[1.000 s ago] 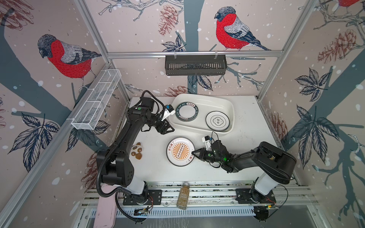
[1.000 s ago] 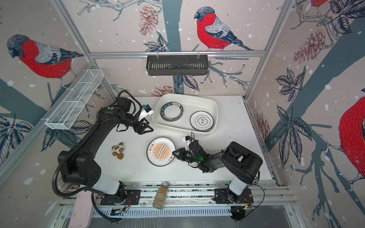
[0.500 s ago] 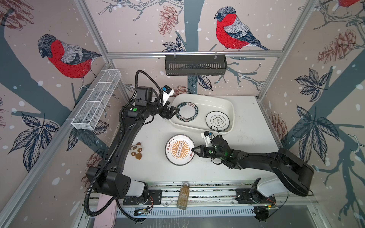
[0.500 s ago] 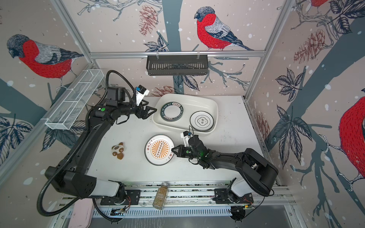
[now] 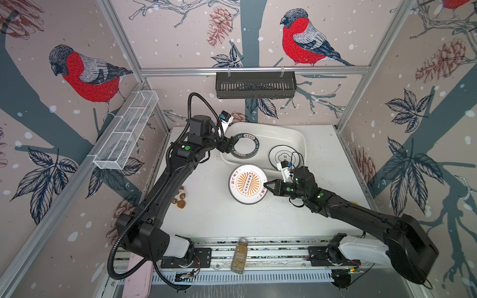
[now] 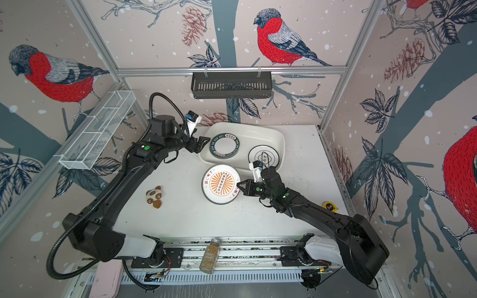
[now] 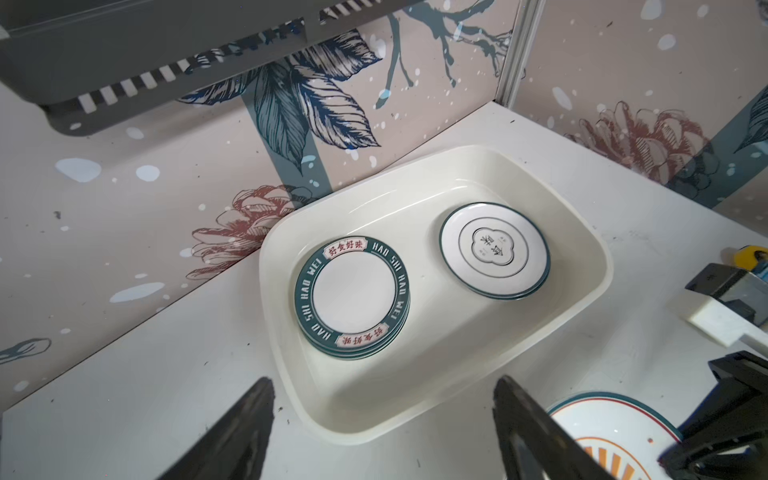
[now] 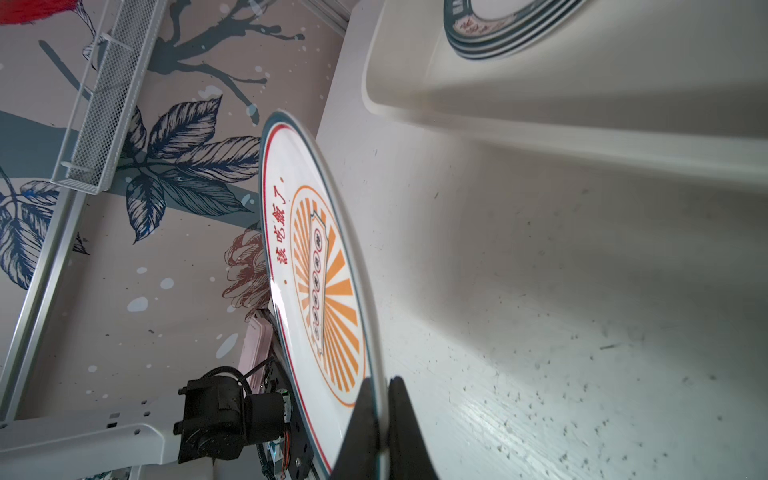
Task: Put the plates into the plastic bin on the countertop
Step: 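Lift the plate on edge with the right gripper while the left gripper follows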
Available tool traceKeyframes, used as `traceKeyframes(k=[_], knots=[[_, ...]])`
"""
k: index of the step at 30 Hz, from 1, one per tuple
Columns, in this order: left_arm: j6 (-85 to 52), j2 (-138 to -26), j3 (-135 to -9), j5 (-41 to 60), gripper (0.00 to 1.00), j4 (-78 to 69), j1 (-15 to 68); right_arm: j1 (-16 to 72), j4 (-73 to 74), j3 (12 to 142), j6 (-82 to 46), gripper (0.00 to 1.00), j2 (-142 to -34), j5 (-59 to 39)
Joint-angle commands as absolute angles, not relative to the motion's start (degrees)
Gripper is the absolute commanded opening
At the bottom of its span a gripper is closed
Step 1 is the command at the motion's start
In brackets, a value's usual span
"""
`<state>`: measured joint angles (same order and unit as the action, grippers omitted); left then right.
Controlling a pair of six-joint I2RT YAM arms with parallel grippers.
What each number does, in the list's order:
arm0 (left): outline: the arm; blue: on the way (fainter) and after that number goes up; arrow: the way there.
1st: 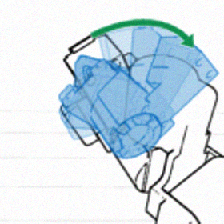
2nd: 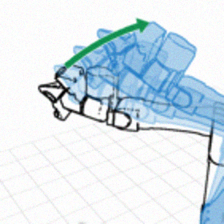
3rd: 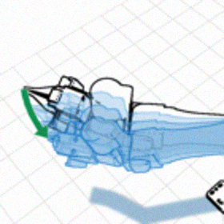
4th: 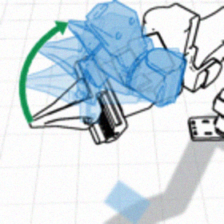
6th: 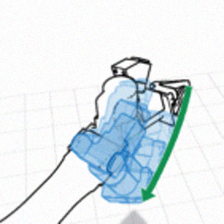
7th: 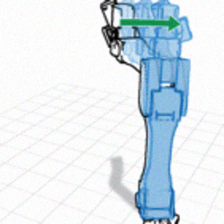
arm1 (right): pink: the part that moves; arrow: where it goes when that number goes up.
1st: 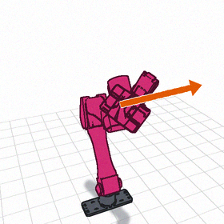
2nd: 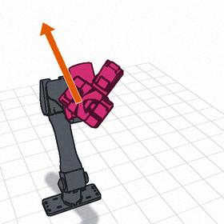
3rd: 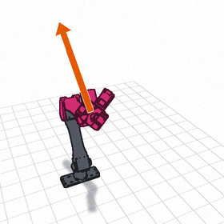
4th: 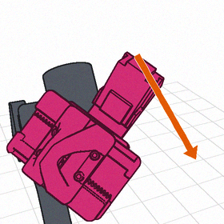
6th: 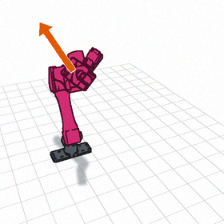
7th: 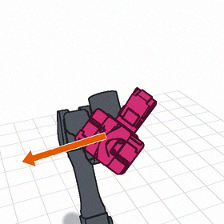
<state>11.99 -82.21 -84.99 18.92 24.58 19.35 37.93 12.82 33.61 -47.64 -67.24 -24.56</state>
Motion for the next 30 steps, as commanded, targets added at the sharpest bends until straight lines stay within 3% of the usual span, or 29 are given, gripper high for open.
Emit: traceKeyframes(k=[1,13,22,30], knots=[[9.78,-83.73,-87.05,27.67,0.81,25.21,19.42,35.26,9.02,34.69,-43.59,0.03,-64.94,-27.17],[2.41,-83.96,-78.87,45.02,0.81,17.49,20.08,23.39,4.15,37.56,-39.39,0.03,-59.61,-32.24],[1.89,-85.73,-78.92,41.01,0.81,17.58,20.65,17.34,2.87,39.51,-38.85,0.03,-59.46,-34.46],[-2.89,-92.12,-82.69,46.75,0.81,17.55,21.26,15.08,3.72,40.87,-38.61,0.02,-59.82,-34.64]])
